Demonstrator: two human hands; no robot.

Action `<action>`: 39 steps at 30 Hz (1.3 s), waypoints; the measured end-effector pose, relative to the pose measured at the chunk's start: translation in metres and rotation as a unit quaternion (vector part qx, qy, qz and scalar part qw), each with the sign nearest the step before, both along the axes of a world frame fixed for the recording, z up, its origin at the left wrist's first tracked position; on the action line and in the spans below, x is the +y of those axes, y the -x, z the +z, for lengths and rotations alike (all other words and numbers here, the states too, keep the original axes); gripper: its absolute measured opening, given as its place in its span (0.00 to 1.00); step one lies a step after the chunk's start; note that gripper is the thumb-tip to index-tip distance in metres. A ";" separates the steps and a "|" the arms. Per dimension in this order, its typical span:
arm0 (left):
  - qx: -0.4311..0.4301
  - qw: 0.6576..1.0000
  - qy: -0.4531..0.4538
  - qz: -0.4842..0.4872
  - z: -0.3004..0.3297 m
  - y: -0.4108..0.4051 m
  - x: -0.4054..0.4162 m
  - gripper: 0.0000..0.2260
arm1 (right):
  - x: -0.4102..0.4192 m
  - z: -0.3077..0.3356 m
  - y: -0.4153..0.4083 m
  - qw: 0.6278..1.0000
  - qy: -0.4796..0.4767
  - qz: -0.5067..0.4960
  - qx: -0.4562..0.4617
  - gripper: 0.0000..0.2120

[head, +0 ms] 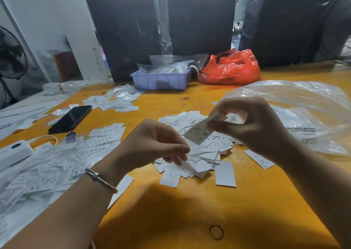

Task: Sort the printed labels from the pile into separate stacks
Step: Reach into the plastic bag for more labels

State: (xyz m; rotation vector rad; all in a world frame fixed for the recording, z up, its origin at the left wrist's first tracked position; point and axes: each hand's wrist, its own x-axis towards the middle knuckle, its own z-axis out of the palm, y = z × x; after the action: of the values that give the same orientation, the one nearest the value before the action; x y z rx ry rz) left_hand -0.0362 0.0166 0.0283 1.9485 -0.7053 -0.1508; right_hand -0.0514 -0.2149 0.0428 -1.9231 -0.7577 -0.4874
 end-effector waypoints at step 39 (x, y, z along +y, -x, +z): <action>0.034 0.994 -0.010 0.099 0.000 -0.012 0.008 0.10 | -0.007 -0.022 -0.020 0.975 0.072 -0.206 0.025 0.03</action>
State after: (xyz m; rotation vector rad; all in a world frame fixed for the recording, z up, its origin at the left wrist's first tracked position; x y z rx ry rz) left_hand -0.0243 0.0251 0.0278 2.0103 -0.4644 -0.1009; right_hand -0.0315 -0.2220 0.0208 -2.2316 -0.3645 -0.6472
